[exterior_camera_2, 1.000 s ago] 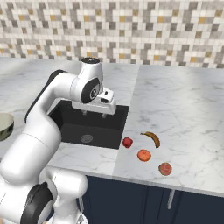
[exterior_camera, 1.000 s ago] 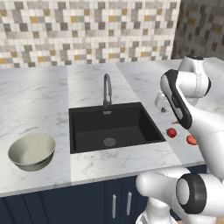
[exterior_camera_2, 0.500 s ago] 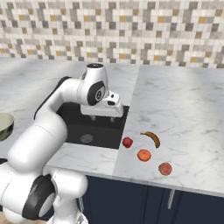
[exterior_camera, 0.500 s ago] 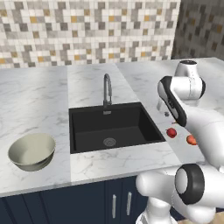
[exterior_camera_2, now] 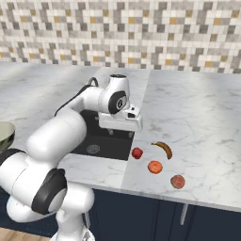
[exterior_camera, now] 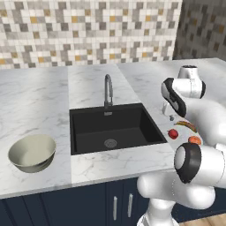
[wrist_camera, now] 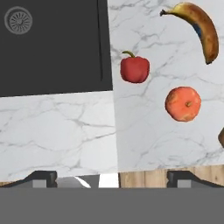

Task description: There is a mixed pile of frozen fruits and vegetables on the counter. Locate all the frozen vegetables and place the items in a bowl on the counter. Take all the frozen fruits and defrost them in a running sink.

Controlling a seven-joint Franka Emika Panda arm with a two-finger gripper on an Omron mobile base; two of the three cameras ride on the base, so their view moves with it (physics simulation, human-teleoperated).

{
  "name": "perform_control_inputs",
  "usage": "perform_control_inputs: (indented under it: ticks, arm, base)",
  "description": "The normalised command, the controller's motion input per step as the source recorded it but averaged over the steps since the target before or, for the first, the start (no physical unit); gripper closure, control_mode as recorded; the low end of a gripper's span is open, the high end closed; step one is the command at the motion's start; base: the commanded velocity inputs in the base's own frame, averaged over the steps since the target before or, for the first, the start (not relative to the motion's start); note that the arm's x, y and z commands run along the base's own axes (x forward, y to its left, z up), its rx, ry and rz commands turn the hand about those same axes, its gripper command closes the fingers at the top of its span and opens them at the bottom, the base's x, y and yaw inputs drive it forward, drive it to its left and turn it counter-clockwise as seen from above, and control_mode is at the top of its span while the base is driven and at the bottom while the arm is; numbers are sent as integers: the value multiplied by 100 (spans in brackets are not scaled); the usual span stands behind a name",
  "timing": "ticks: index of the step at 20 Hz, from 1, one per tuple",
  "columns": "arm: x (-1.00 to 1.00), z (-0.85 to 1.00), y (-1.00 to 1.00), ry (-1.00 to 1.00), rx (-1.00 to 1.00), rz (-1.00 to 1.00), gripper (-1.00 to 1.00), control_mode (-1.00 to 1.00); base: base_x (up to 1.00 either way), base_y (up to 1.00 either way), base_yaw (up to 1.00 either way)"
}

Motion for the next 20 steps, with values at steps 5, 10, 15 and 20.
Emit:
perform_control_inputs:
  ticks: [5,10,15,20]
  arm:
    - [29,-34,-28,14,1,-3,-100,-100]
    - [33,-41,-25,14,1,-3,-100,-100]
    - [40,-46,-12,8,0,-2,-100,-100]
    - [46,-48,-7,3,0,-1,-100,-100]
  base:
    - [0,0,0]
    - [0,0,0]
    - [0,0,0]
    - [0,0,0]
